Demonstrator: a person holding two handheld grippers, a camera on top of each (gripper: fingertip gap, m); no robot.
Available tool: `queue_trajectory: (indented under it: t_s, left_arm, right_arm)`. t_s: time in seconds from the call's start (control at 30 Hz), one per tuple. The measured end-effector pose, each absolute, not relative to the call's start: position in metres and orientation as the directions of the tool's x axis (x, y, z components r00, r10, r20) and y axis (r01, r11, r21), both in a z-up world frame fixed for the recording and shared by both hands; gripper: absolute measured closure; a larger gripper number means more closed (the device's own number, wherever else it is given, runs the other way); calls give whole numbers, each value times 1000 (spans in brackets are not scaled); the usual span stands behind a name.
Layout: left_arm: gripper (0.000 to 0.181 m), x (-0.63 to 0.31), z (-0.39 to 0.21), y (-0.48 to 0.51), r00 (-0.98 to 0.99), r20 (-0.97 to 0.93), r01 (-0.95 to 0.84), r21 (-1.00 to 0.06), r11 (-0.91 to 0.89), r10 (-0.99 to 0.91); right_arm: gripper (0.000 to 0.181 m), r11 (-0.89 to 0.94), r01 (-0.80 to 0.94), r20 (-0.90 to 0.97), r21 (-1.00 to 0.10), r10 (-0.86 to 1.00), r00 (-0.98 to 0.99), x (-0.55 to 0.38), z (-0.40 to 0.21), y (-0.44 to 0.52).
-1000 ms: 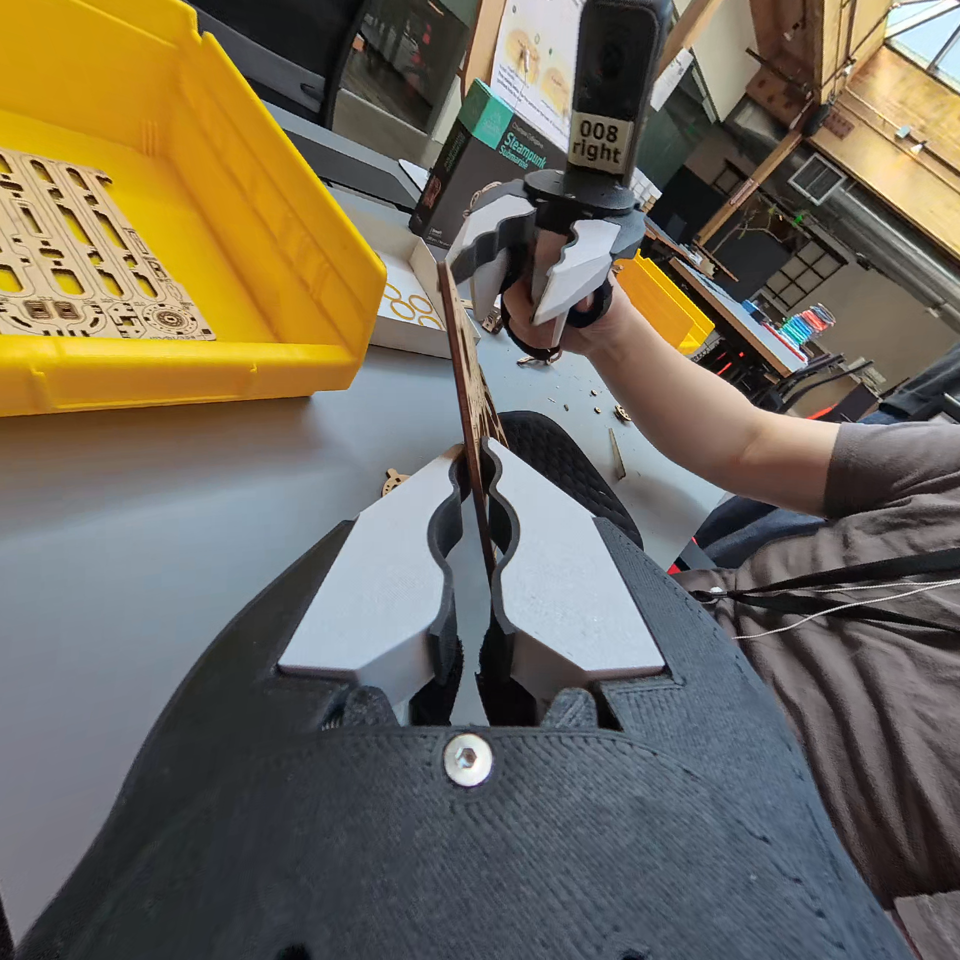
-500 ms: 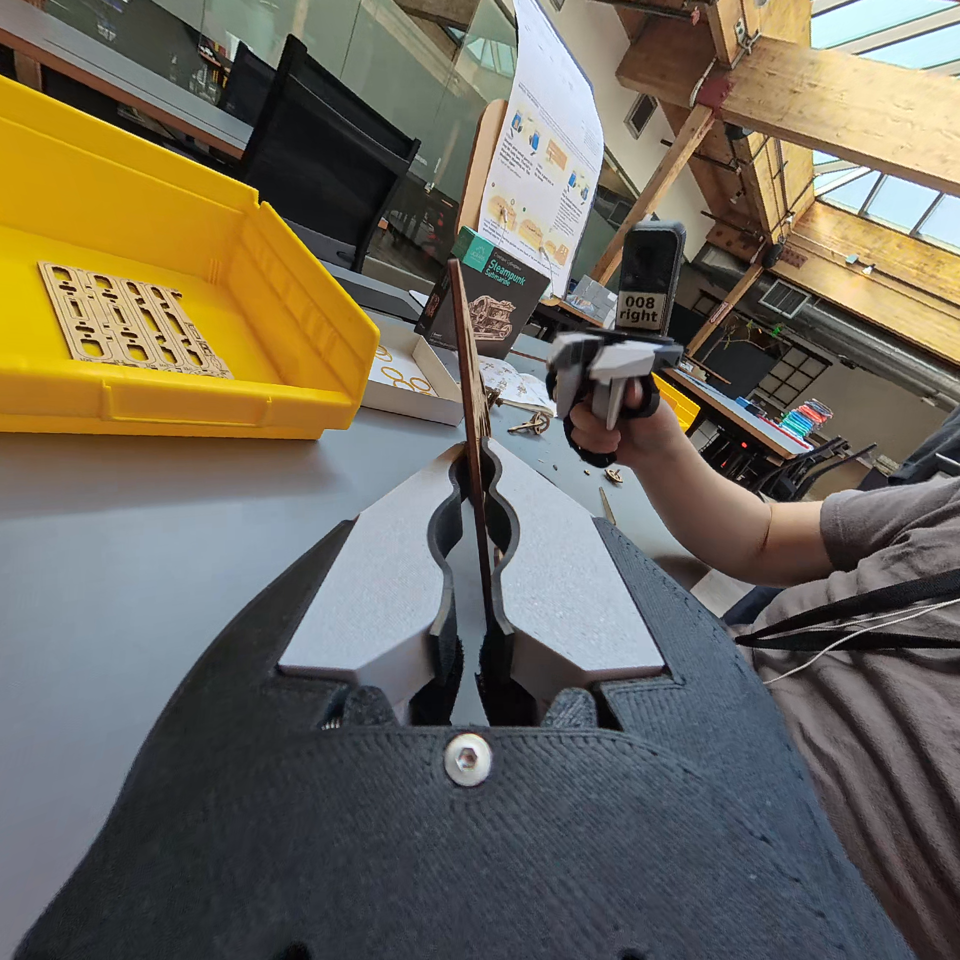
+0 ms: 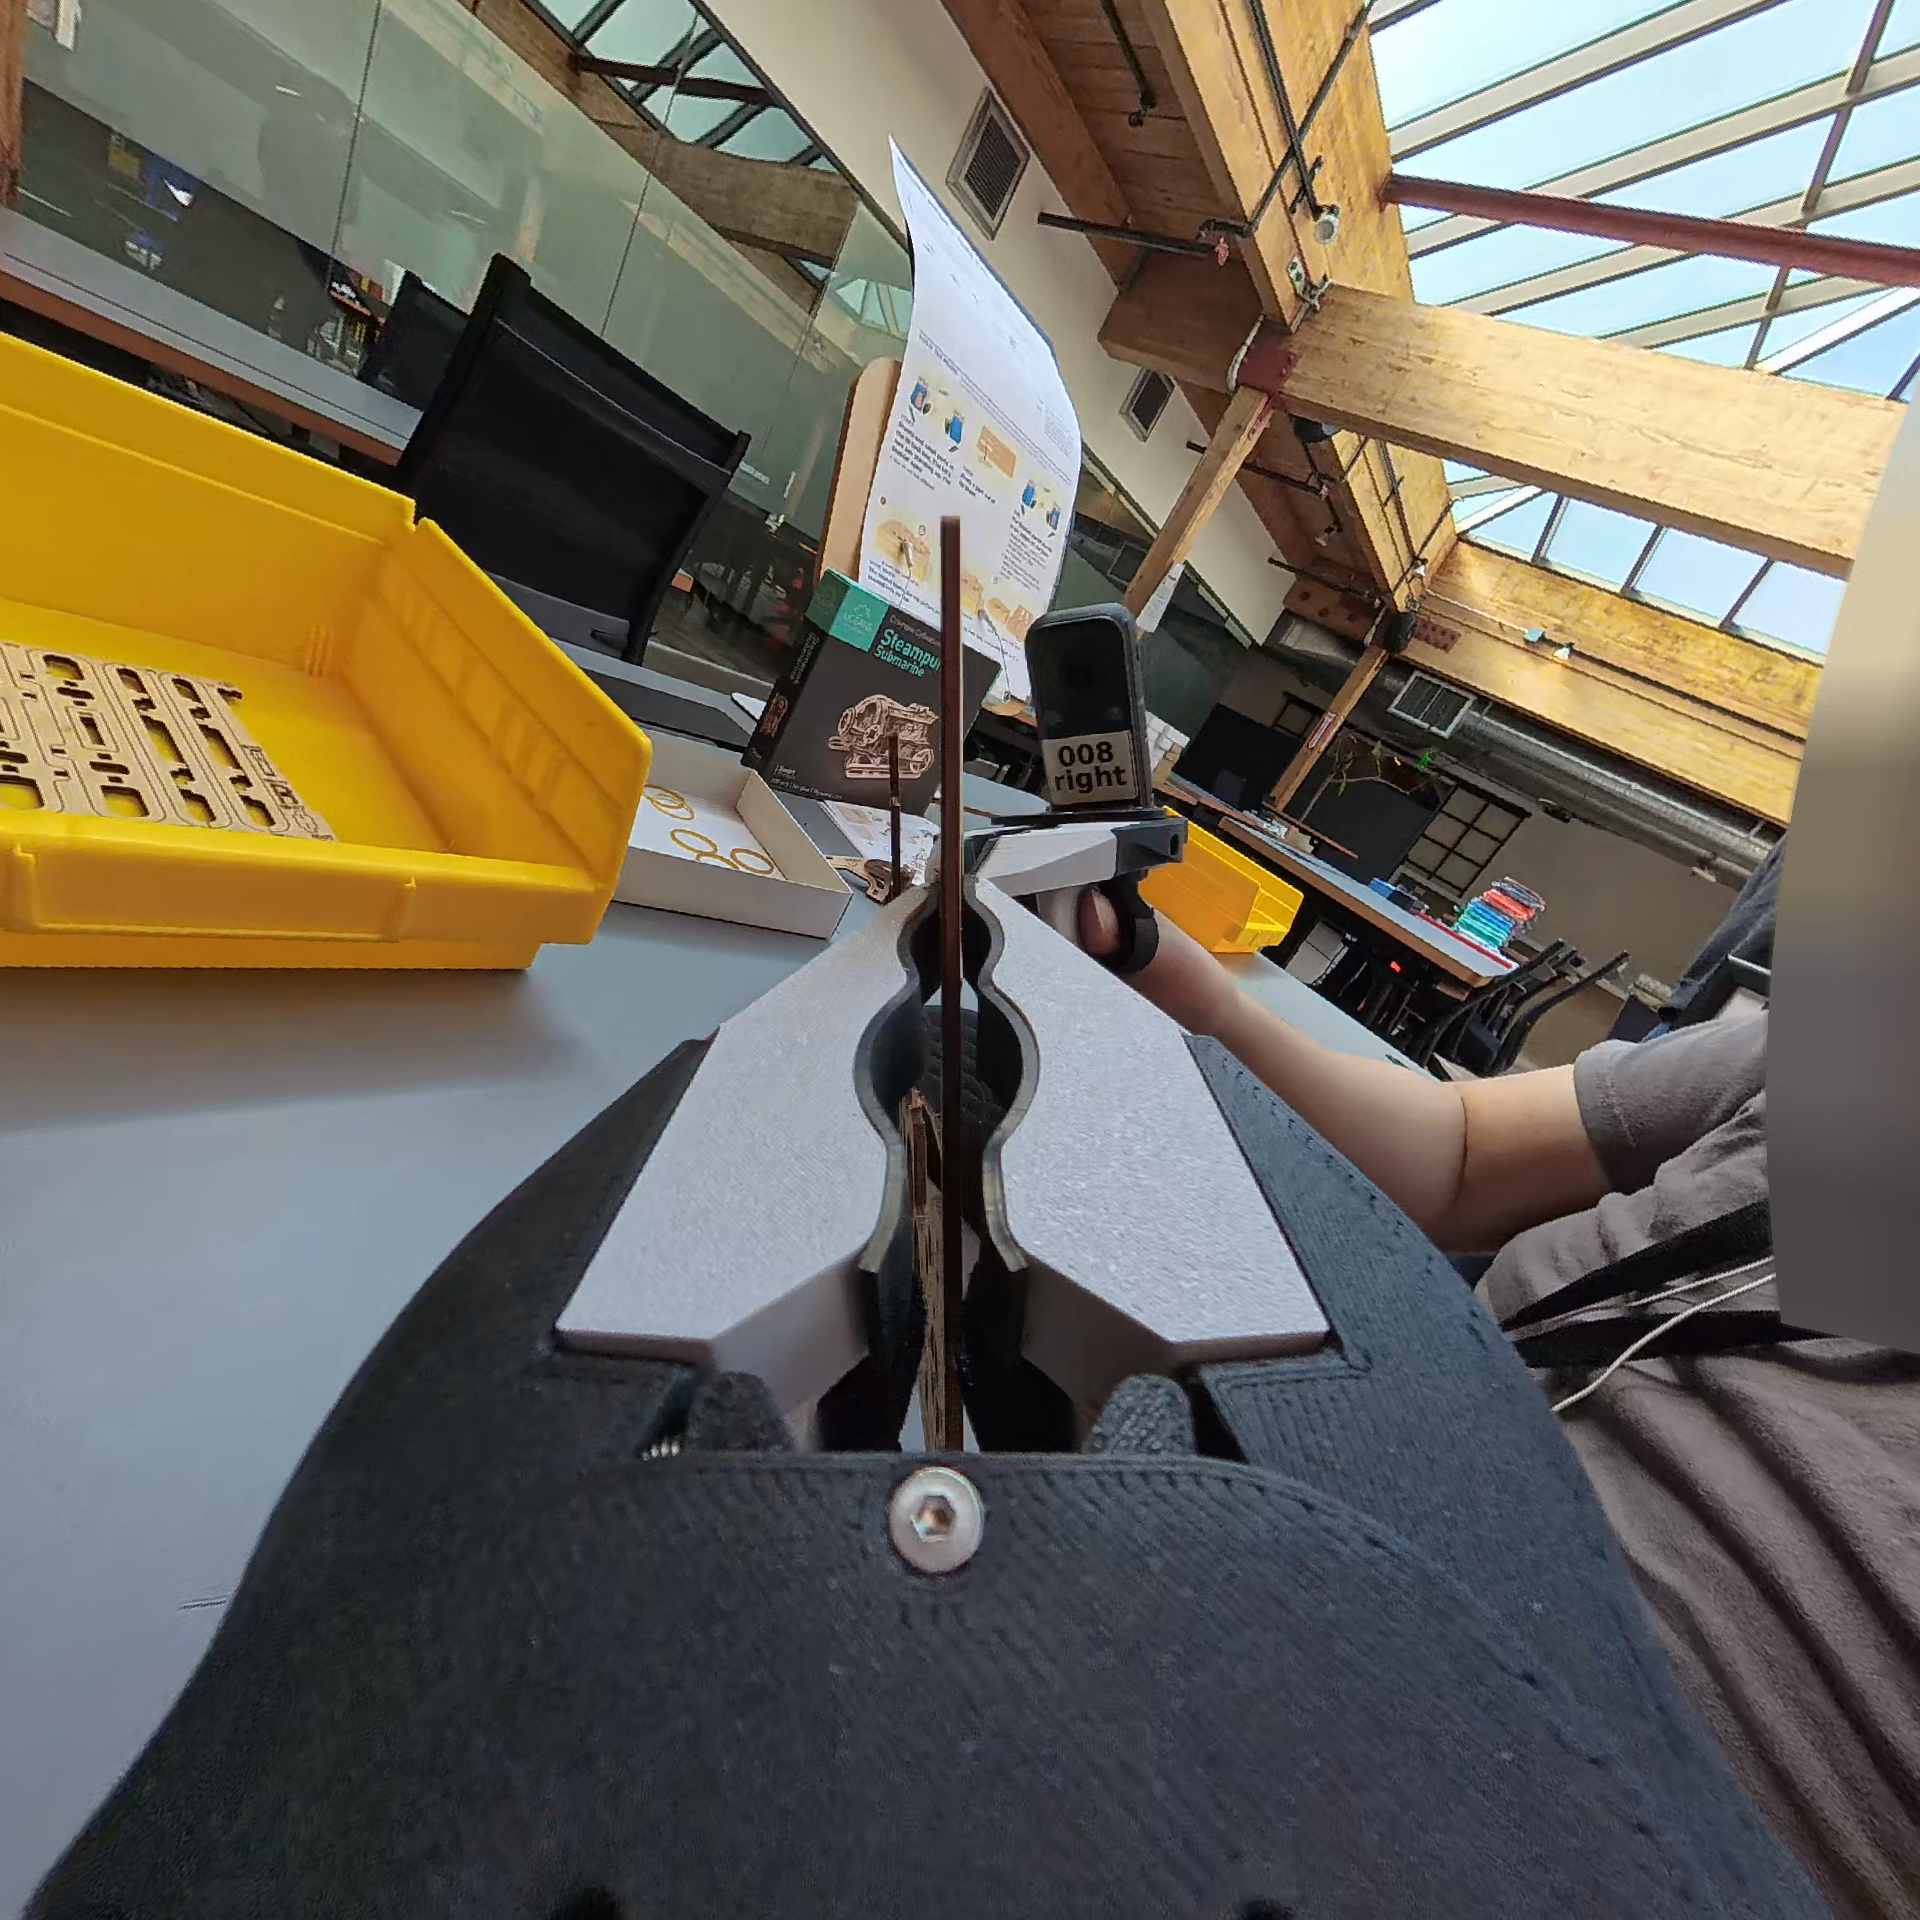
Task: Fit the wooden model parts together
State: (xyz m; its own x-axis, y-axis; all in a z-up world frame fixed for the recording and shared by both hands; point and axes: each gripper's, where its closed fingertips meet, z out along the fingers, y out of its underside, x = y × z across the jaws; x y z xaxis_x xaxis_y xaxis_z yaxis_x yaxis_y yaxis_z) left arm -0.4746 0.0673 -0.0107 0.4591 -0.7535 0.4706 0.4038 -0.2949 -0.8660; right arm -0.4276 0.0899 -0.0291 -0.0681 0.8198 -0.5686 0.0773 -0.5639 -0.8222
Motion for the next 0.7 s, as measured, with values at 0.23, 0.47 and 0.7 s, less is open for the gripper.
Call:
queue_trajectory:
  t_s: [0.23,0.47,0.7]
  left_arm:
    - [121,-498,21,81,726,224,208,-973,-104,-650]
    - [121,-438,25,104,613,-113,-454,-860,-232,-782]
    - [148,-423,-29,97,406,34,-748,-563,-353,-913]
  right_arm:
    - [181,-531,134,-544,-837,835,-88,-426,-38,91]
    - [181,-438,152,-458,-886,880,-130,-428,-33,86]
    - [181,-364,170,-387,-916,912,-134,-426,-32,79]
